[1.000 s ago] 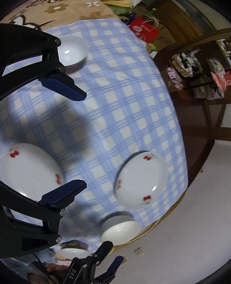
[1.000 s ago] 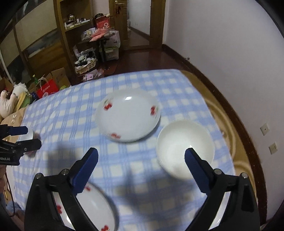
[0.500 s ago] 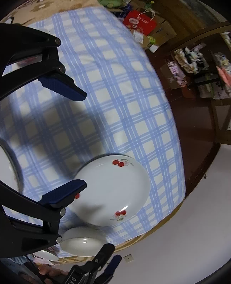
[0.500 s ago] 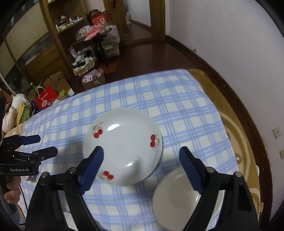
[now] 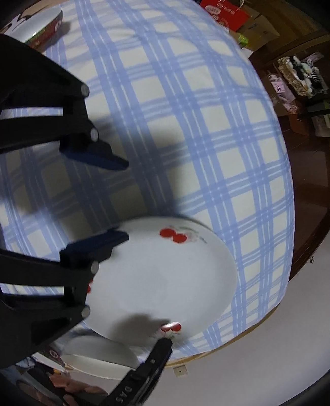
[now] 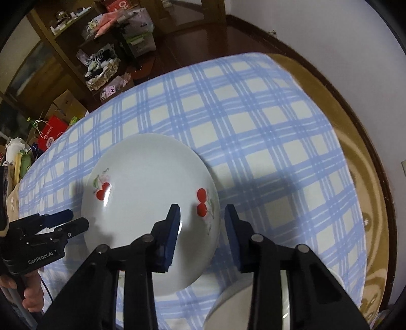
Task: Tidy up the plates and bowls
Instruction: 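Move the left tool to another cherry plate's rim while the right tool reaches its opposite rim, then close the left tool on the plate rim while the right tool grips the opposite rim, then lift and carry the cherry plate with both tools over the other cherry plate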
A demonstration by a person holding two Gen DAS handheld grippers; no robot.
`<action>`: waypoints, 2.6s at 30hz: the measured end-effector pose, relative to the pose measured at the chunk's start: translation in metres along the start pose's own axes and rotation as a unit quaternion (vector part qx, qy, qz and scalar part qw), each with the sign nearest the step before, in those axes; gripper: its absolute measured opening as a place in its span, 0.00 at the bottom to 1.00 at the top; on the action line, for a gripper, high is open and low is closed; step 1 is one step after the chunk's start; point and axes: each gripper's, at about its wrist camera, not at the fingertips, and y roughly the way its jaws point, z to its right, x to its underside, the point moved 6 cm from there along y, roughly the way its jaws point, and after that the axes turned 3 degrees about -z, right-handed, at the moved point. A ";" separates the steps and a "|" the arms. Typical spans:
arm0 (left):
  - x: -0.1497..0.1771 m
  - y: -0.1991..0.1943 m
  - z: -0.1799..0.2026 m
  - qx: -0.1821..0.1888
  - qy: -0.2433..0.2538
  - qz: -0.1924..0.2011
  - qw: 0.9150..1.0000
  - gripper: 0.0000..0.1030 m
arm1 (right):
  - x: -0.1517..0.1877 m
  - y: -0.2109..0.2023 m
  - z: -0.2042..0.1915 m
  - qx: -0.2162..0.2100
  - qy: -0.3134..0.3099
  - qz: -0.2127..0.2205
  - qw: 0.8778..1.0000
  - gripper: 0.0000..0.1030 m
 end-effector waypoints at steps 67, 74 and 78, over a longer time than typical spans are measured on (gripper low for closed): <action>0.103 -0.140 -0.017 0.028 -0.045 0.079 0.996 0.09 | 0.099 -0.122 -0.061 -0.035 -0.007 0.043 0.998 0.06; 0.137 -0.155 -0.019 0.025 -0.044 0.083 0.995 0.09 | 0.127 -0.142 -0.070 -0.040 -0.003 0.052 0.998 0.06; 0.154 -0.161 -0.018 0.021 -0.039 0.085 0.995 0.09 | 0.144 -0.149 -0.072 -0.038 -0.002 0.053 0.998 0.06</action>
